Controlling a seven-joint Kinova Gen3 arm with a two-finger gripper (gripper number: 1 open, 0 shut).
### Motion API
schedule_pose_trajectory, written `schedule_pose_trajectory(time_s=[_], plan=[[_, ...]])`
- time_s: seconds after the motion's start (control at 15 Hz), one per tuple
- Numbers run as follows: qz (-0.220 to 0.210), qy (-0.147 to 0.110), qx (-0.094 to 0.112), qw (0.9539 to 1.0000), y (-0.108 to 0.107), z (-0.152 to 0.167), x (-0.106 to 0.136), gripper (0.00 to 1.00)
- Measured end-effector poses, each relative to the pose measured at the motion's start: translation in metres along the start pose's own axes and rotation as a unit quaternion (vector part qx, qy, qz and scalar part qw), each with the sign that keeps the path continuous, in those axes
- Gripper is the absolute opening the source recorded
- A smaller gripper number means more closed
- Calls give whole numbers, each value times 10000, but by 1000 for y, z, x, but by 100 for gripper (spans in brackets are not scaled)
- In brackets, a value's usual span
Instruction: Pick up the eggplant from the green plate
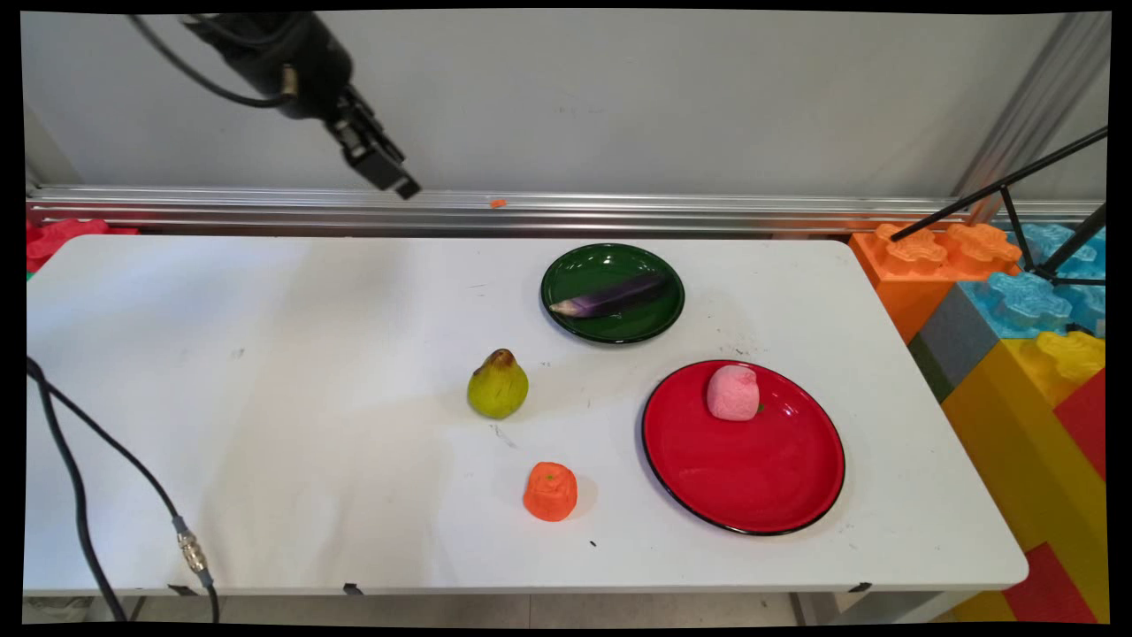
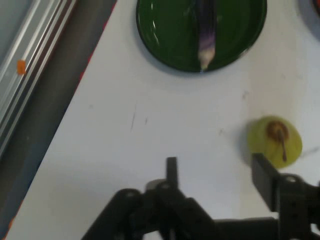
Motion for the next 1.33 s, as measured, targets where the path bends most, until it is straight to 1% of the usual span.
schedule_pose_trajectory(time_s=[0.2,0.47,0.8,1.13,1.33], plan=[[-159,188,-11,9997,-2,18,16,100],[-342,361,-36,9988,-5,39,33,100],[-472,586,-119,9971,-8,79,57,100],[-366,675,-202,9968,-7,132,75,100],[-253,713,-256,9968,-7,167,79,100]])
